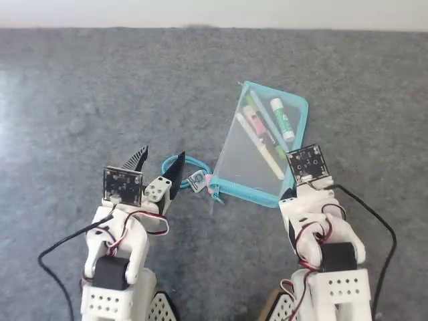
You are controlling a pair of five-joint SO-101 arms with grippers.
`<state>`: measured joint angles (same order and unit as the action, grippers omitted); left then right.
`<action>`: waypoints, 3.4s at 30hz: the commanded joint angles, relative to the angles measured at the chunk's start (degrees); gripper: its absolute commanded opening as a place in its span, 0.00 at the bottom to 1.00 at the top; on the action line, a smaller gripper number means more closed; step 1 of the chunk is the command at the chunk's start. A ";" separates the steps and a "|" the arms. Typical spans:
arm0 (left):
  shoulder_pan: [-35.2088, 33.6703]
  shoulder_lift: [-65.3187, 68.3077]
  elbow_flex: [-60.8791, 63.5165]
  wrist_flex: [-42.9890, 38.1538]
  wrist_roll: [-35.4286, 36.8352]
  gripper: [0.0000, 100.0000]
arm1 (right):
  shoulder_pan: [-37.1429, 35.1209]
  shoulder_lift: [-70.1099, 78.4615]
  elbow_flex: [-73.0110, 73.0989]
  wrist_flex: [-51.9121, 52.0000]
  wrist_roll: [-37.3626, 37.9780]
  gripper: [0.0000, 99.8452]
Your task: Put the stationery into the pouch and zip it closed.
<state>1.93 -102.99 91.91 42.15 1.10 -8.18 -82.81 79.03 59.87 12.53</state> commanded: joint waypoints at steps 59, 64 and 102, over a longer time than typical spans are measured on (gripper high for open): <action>2.55 0.18 4.53 29.27 0.53 0.24 | 8.66 -21.14 17.41 12.70 -0.53 0.02; 2.55 0.18 4.53 29.27 0.53 0.24 | 8.75 -21.14 17.41 12.70 -0.35 0.02; 2.55 0.18 4.53 29.27 0.53 0.24 | 8.75 -21.14 17.41 12.70 -0.35 0.02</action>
<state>4.31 -102.90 97.01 71.16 1.10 0.09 -103.30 95.30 72.09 12.53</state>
